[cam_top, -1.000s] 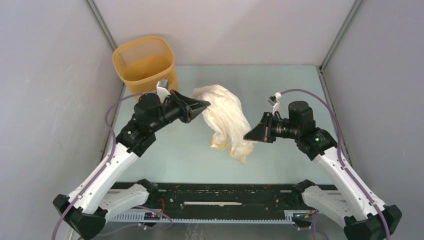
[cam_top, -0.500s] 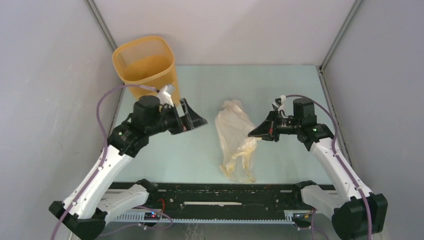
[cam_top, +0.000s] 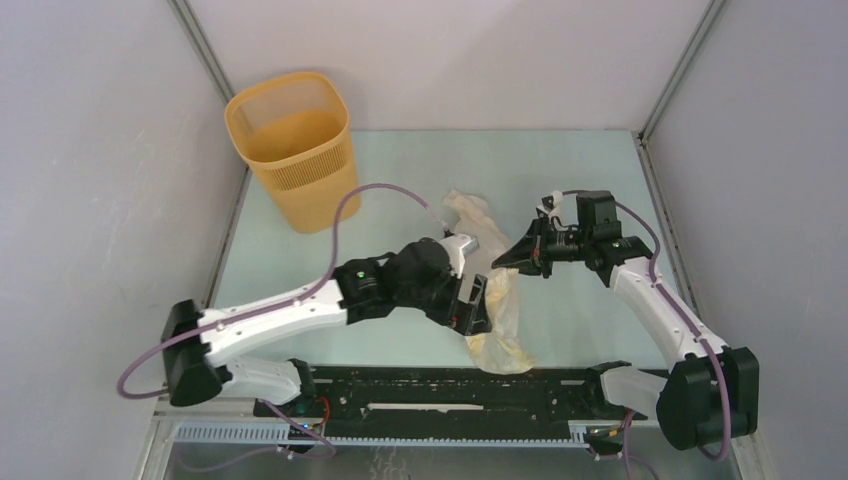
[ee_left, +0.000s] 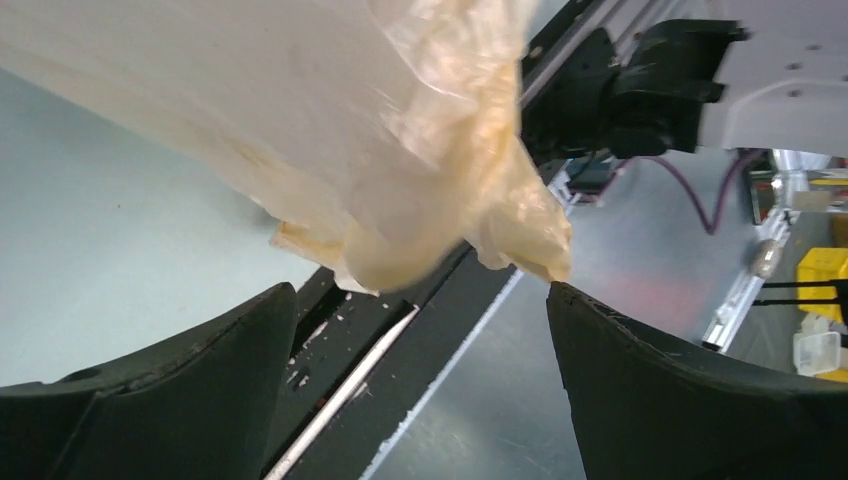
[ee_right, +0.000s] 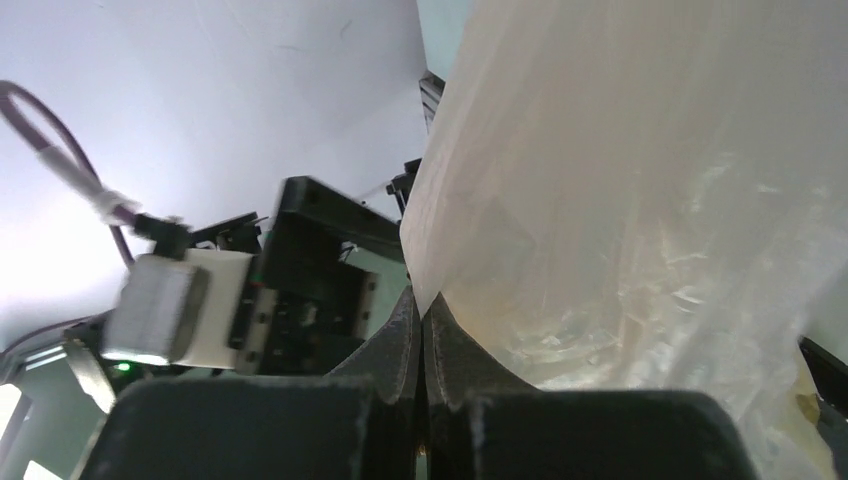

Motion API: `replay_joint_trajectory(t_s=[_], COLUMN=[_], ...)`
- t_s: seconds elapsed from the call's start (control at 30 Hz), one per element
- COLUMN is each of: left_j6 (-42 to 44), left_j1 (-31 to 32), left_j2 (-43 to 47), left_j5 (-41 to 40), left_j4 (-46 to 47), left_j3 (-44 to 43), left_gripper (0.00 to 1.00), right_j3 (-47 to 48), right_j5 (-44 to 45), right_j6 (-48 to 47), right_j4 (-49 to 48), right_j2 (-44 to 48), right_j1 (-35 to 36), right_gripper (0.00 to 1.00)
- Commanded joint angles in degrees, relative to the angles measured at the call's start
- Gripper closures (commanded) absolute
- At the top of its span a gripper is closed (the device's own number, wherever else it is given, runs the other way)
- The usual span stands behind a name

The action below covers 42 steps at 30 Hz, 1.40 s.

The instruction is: Put the trash bags into the trash bin

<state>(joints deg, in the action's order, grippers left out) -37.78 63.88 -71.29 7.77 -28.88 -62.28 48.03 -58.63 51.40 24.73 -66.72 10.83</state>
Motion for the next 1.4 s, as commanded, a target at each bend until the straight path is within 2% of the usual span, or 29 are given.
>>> replay_joint_trajectory(t_s=[0.0, 0.17, 0.27, 0.33, 0.4, 0.6, 0.83, 1.1, 1.37], left_j6=[2.2, 1.2, 0.4, 0.8, 0.9, -1.0, -3.6, -5.0, -4.6], left_j1=[0.4, 0.4, 0.5, 0.5, 0.5, 1.6, 1.8, 1.8, 1.5], left_j2=[-2.9, 2.0, 4.7, 5.3, 4.9, 8.2, 14.5, 14.8, 21.9], left_j5=[-0.8, -1.4, -1.4, -0.8, -0.7, -2.6, -2.8, -3.6, -5.3], left_j4=[6.7, 12.5, 16.4, 17.7, 18.1, 20.9, 26.7, 30.2, 32.5], left_j3=[-0.7, 5.6, 9.7, 10.7, 11.1, 14.7, 21.0, 20.9, 25.9], left_gripper=[0.00, 0.04, 0.22, 0.26, 0.22, 0.01, 0.00, 0.03, 0.00], right_j3=[2.2, 3.3, 3.3, 3.3, 3.2, 3.8, 5.7, 8.3, 8.3], right_j5=[-2.3, -0.3, 0.4, 0.7, 0.5, -0.7, -0.9, -1.6, -2.6], right_j6=[1.8, 2.3, 2.9, 4.1, 5.7, 7.7, 6.8, 7.5, 8.0], right_j4=[-2.2, -1.2, -1.4, -2.9, -5.3, -8.6, -8.0, -8.8, -9.6], right_j2=[1.9, 5.0, 5.4, 5.5, 5.4, 3.4, 0.7, -1.2, -1.8], right_j1=[-0.6, -0.5, -0.4, -0.3, -0.2, -0.2, -0.2, -0.3, -0.5], right_gripper=[1.00, 1.00, 1.00, 1.00, 1.00, 1.00, 1.00, 1.00, 1.00])
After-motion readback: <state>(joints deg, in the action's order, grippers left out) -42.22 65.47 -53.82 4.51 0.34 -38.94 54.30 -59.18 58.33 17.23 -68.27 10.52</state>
